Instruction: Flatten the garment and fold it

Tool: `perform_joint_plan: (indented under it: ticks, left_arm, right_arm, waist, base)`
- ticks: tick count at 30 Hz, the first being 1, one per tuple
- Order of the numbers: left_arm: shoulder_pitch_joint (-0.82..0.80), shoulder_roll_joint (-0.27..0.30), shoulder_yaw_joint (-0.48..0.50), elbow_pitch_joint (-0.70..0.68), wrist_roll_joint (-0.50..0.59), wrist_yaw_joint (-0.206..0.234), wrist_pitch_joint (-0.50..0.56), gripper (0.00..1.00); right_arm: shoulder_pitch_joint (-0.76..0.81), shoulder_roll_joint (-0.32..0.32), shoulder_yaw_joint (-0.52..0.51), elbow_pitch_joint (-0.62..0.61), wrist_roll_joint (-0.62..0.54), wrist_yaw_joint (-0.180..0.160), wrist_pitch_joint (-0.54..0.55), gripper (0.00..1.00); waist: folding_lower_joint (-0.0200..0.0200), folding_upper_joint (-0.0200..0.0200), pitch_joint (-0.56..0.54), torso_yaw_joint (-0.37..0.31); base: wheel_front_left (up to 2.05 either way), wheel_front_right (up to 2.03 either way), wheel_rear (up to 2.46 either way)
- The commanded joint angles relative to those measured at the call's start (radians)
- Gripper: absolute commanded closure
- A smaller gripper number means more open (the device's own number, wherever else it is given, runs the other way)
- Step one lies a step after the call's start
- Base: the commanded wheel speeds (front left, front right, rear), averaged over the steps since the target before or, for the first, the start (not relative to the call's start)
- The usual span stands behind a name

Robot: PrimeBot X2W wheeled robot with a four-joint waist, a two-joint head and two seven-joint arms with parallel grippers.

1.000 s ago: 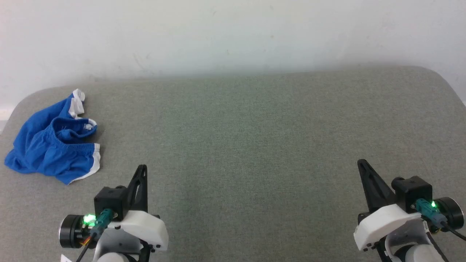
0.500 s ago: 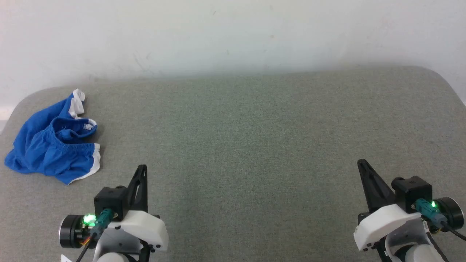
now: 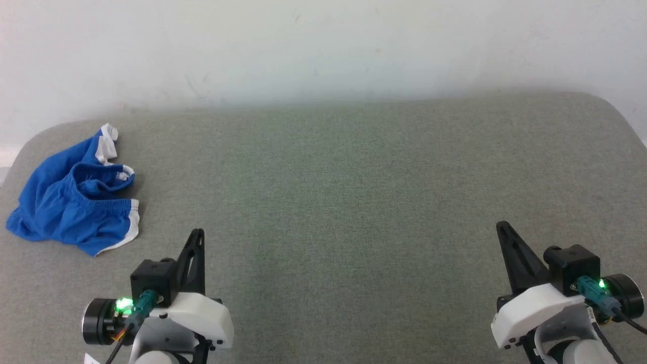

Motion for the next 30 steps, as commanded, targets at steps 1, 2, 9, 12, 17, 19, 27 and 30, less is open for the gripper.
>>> perform_joint_plan:
  ticks: [1,2,9,12,17,19,27,30]
  left_arm:
    - [0.005,-0.004,0.003,-0.006,0.006,0.006,0.0,1.0]
    - [0.005,-0.004,0.003,-0.006,0.006,0.006,0.0,1.0]
    - [-0.001,0.0,-0.003,0.003,-0.003,-0.001,-0.003,0.0]
    - [-0.002,0.0,-0.006,0.01,-0.009,-0.001,-0.009,0.0]
    - [-0.007,0.0,-0.012,0.021,-0.019,-0.002,-0.02,0.0]
    - [-0.008,0.0,-0.013,0.024,-0.023,-0.002,-0.024,0.0]
    - [-0.012,-0.001,-0.018,0.036,-0.037,-0.002,-0.041,0.0]
    - [-0.013,-0.001,-0.019,0.04,-0.043,-0.002,-0.047,0.0]
  right_arm:
    - [-0.006,0.002,-0.001,-0.006,-0.008,-0.001,0.0,1.0]
    - [-0.006,0.002,-0.001,-0.006,-0.008,-0.001,0.0,1.0]
    - [0.001,0.0,-0.001,0.004,0.005,0.0,-0.003,0.0]
    - [0.002,0.0,-0.002,0.01,0.015,0.0,-0.009,0.0]
    - [0.003,0.0,-0.006,0.019,0.033,0.0,-0.02,0.0]
    - [0.004,0.0,-0.007,0.023,0.039,0.0,-0.024,0.0]
    - [0.006,0.0,-0.01,0.037,0.06,0.0,-0.04,0.0]
    - [0.007,0.0,-0.009,0.044,0.068,0.0,-0.047,0.0]
  waist:
    - [0.0,0.0,0.0,0.0]
    - [0.0,0.0,0.0,0.0]
    - [0.0,0.0,0.0,0.0]
    - [0.0,0.0,0.0,0.0]
    - [0.0,0.0,0.0,0.001]
    - [0.0,0.0,0.0,0.001]
    - [0.0,0.0,-0.002,0.01]
    - [0.0,0.0,-0.003,0.017]
  base:
    - [0.0,0.0,0.0]
    - [0.0,0.0,0.0]
    - [0.0,0.0,0.0]
    - [0.0,0.0,0.0]
    - [0.0,0.0,0.0]
    - [0.0,0.0,0.0]
    - [0.0,0.0,0.0]
    - [0.0,0.0,0.0]
